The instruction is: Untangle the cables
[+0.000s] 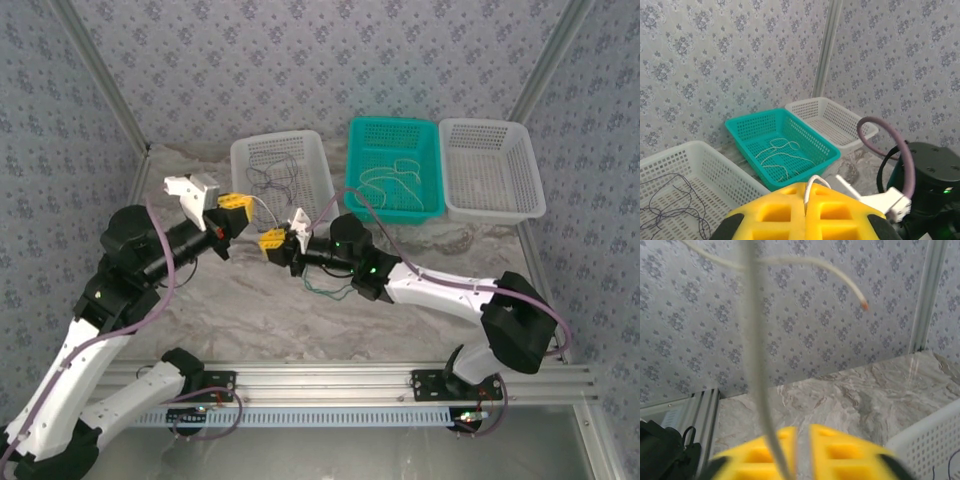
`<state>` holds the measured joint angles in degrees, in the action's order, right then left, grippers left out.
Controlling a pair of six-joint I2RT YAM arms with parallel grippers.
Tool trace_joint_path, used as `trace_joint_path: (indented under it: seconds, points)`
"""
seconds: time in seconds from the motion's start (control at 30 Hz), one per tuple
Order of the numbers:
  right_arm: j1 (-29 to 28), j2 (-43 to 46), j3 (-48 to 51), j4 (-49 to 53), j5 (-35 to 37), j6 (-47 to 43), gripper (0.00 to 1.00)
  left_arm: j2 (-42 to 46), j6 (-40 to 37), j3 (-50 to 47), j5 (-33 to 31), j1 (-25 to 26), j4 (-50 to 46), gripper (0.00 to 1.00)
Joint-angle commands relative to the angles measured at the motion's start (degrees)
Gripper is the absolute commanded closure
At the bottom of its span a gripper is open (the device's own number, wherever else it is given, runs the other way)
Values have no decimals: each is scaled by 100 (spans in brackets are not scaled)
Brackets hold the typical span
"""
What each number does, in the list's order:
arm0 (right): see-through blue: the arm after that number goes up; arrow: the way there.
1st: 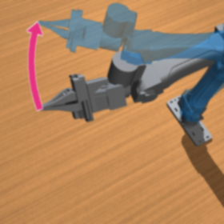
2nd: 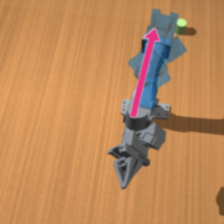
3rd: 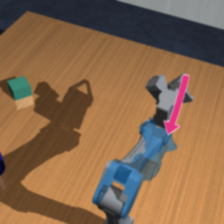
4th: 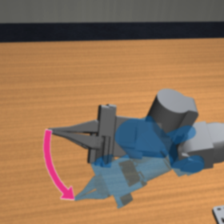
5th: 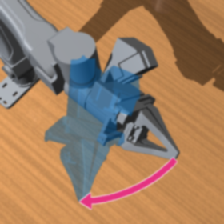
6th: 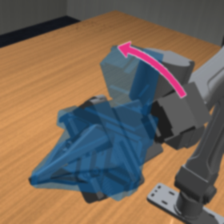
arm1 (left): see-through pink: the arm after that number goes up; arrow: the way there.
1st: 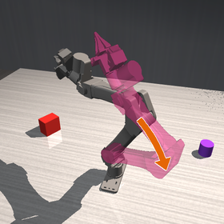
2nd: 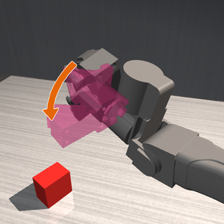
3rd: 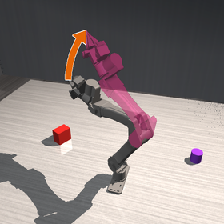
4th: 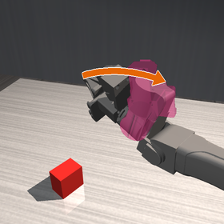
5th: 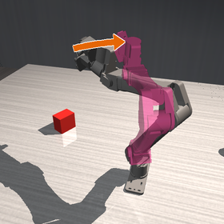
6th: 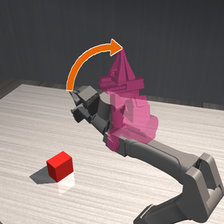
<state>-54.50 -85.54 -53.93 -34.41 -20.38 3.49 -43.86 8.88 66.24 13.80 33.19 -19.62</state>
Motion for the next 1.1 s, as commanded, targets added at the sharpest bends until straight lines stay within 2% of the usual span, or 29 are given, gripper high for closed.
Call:
trace_joint_path:
  seconds: [0.0, 0.07, 0.1, 0.2, 0.27, 0.47, 0.57, 0.63, 0.77, 0.93, 1.0, 1.07]
  points:
    - [39, 93, -227, 156, 202, -88, 100, 110, -30, 35, -218, 45, 77, 100]
    - [43, 302, -343, 635, 455, -137, 100, 177, -158, -72, -150, 40, 67, 96]
    - [63, 448, -445, 985, 616, -228, 100, 216, -229, -176, 16, 45, 120, 90]
    - [199, 915, -699, 1682, 1109, -515, 100, 362, -300, -599, 675, 55, 422, 62]
    - [436, 1154, -911, 2025, 1287, -603, 100, 429, -283, -857, 955, 93, 601, 51]
    - [1620, 1210, -2115, 3127, 1661, -735, 100, 671, -239, -1465, 1053, 357, 1063, 26]
    - [2230, 902, -2694, 3472, 1951, -772, 100, 712, -199, -1591, 1239, 512, 1169, 17]
    - [2627, 523, -3091, 3736, 2275, -748, 100, 703, -168, -1627, 1325, 614, 1162, 4]
    - [3338, -236, -3497, 4064, 2610, -221, 100, 720, -133, -1705, 1213, 777, 1079, 1]
    - [4037, -1040, -3173, 3924, 2611, 386, 100, 941, 67, -1846, 907, 859, 1110, 1]
    - [4201, -1421, -3144, 3937, 2355, 489, 88, 1036, 101, -1952, 791, 878, 1185, 1]
    - [4379, -1813, -3278, 4278, 1749, 751, 63, 1073, 126, -1981, 658, 890, 1127, 1]
